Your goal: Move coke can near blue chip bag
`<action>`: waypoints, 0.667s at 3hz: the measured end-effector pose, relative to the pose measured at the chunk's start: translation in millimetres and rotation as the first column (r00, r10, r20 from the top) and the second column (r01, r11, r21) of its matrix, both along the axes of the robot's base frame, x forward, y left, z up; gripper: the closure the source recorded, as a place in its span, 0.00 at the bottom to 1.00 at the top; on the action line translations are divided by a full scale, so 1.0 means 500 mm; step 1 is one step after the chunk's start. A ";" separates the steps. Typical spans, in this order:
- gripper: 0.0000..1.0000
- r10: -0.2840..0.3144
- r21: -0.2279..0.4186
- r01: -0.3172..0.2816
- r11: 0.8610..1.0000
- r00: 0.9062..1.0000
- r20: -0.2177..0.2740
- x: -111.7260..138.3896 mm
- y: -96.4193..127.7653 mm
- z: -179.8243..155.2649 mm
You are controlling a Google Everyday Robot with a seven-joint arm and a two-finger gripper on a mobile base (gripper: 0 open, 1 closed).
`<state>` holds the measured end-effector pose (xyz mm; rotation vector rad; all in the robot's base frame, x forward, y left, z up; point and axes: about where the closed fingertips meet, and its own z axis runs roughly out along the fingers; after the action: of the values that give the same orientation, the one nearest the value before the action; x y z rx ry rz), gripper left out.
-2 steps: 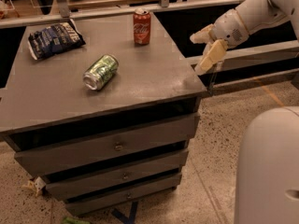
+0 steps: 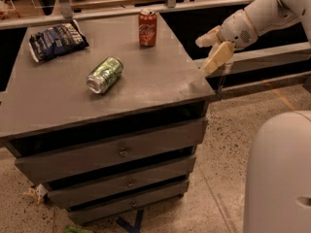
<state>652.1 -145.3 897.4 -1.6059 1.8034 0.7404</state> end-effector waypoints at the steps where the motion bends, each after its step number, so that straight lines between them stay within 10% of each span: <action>1: 0.38 -0.005 0.004 0.005 1.000 1.000 0.005 0.008 0.006 -0.003; 2: 0.62 -0.010 0.007 0.010 1.000 1.000 0.009 0.016 0.012 -0.006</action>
Offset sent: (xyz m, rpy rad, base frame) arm 0.0038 0.0027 -0.0013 0.0034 -0.0046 -0.0050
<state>659.9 -139.5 894.3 -1.5923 1.7992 0.7334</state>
